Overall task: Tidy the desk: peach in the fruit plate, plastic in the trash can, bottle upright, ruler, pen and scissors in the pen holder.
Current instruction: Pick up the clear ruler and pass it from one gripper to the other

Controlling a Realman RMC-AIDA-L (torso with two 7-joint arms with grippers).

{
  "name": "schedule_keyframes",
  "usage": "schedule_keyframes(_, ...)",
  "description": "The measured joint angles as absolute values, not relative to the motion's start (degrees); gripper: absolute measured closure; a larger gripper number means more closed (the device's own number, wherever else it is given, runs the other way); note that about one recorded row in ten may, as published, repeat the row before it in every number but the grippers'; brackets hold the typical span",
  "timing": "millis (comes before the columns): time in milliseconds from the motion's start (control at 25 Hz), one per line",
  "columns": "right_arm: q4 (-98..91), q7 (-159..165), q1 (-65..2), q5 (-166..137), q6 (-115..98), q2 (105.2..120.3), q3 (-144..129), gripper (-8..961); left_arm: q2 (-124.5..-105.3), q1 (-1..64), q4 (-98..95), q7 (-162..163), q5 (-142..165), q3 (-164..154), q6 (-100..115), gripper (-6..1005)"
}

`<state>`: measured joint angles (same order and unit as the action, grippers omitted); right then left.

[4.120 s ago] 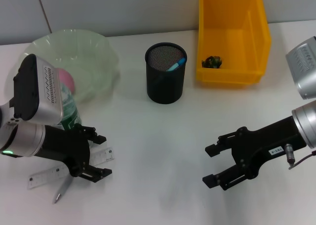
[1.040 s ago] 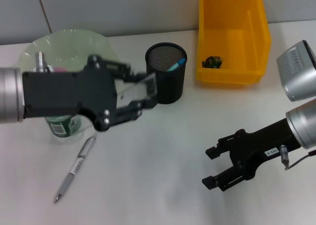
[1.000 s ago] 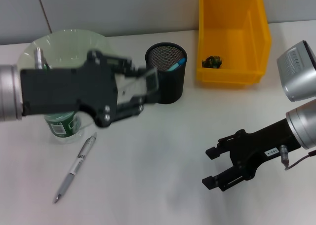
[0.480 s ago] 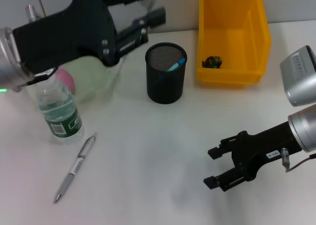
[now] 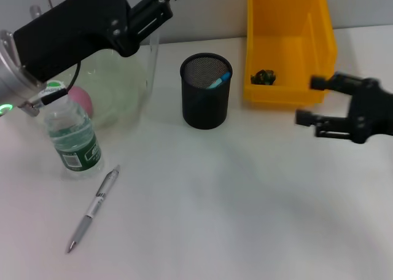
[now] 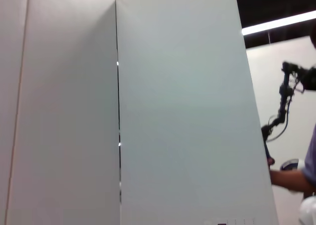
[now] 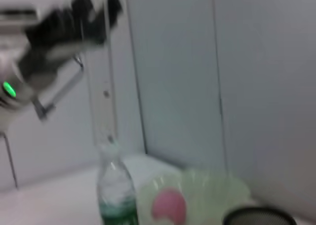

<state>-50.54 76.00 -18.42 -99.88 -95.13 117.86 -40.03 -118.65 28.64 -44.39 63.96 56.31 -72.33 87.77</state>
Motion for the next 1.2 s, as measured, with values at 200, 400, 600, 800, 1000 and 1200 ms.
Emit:
schedule_keyframes(200, -44.1, 73.7, -20.2, -98.8, -104.0, 115.20, -37.8, 105, -118.68, 28.6, -42.2, 63.0, 55.1, -72.6, 90.8, 603)
schedule_keyframes(400, -46.0, 69.6, -19.7, -97.5, -107.1, 118.49, -38.0, 106, -119.06, 28.0, -39.0, 59.3, 50.7, -73.7, 92.6, 602)
schedule_keyframes(600, -35.0, 50.9, -18.7, -86.9, -105.0, 119.71, -48.0, 107, -119.03, 28.5, -33.4, 53.5, 43.2, -77.1, 92.2, 601)
schedule_keyframes(800, -23.7, 37.3, -19.9, -76.4, -103.0, 119.80, -54.5, 108, -119.18, 28.5, -32.3, 50.0, 41.2, -79.0, 90.9, 601)
schedule_keyframes(1000, -13.6, 28.4, -22.9, -67.5, -102.2, 119.88, -58.4, 109, -119.18, 27.9, -30.8, 42.8, 33.3, -85.3, 87.4, 600)
schedule_keyframes(1200, -0.3, 17.0, -28.9, -64.6, -102.2, 119.91, -57.3, 110, -119.18, 27.5, -30.9, 36.1, 26.0, -93.4, 83.5, 599)
